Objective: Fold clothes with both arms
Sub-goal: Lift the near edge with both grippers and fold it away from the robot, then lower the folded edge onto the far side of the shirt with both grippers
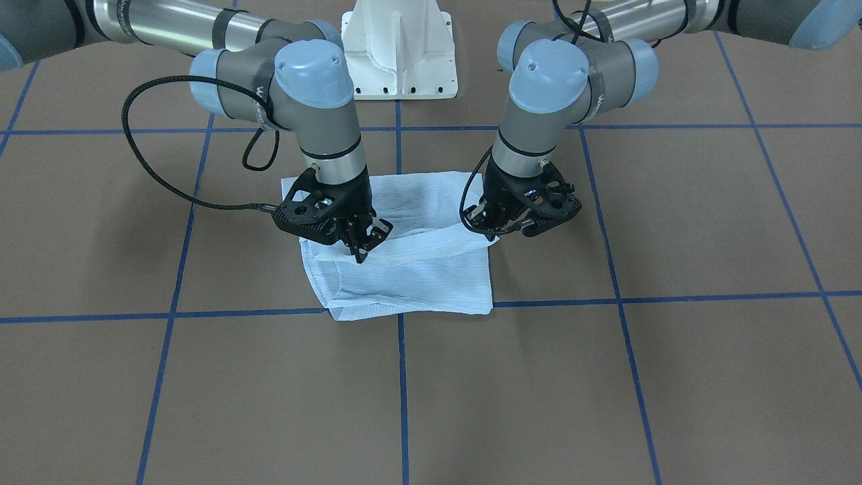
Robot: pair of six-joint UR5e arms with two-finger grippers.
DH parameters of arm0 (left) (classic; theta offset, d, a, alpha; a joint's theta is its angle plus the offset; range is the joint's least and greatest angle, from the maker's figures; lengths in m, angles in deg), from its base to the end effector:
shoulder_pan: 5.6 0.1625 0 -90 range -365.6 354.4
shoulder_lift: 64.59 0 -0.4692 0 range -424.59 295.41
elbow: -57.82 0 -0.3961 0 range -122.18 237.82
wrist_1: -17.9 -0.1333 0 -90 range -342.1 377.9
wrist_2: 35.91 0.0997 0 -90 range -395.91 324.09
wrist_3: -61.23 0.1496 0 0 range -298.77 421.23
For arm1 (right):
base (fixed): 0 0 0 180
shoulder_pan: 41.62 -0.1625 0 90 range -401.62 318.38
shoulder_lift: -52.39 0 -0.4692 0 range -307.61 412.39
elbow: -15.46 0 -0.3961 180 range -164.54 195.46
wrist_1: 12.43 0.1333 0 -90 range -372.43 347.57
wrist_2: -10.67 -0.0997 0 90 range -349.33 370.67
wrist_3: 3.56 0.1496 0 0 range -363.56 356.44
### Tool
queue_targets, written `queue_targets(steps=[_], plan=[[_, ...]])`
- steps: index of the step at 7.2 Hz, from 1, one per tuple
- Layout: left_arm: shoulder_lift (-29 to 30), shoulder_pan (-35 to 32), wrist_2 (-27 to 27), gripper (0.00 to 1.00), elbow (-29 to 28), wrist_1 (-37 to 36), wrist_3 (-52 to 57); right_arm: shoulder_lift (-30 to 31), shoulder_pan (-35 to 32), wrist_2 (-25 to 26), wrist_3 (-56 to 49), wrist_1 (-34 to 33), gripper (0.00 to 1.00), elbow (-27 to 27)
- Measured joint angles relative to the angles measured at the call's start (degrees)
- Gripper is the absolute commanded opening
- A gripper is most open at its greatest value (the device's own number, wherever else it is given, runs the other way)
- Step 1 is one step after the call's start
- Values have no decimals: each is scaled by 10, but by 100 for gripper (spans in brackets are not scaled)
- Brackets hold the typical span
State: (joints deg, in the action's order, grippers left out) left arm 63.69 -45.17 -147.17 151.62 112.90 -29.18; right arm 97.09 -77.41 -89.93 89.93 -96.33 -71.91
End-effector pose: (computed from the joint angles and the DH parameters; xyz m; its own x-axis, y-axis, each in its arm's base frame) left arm 0.5314 -0.5417 0.2873 0.5221 -0.4401 -0.7305 0.3927 0.8844 -0.2522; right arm -0.5879 -0.5543 0.2460 0.5055 0.4382 0.7433 -0.4943 0.8531 -0.1668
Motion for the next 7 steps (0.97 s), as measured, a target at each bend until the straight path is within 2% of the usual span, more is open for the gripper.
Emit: queue_targets(steps=[4, 5, 6, 7], plan=[[16, -1, 1, 0, -73, 61, 1, -12, -5, -2, -9, 69, 0, 91], [24, -1, 2, 0, -86, 67, 0, -16, -5, -2, -9, 81, 3, 105], [29, -1, 2, 82, -97, 71, 0, -18, -5, -4, -9, 86, 99, 113], [31, -2, 4, 100, -103, 72, 0, -19, -5, -6, -9, 88, 100, 117]])
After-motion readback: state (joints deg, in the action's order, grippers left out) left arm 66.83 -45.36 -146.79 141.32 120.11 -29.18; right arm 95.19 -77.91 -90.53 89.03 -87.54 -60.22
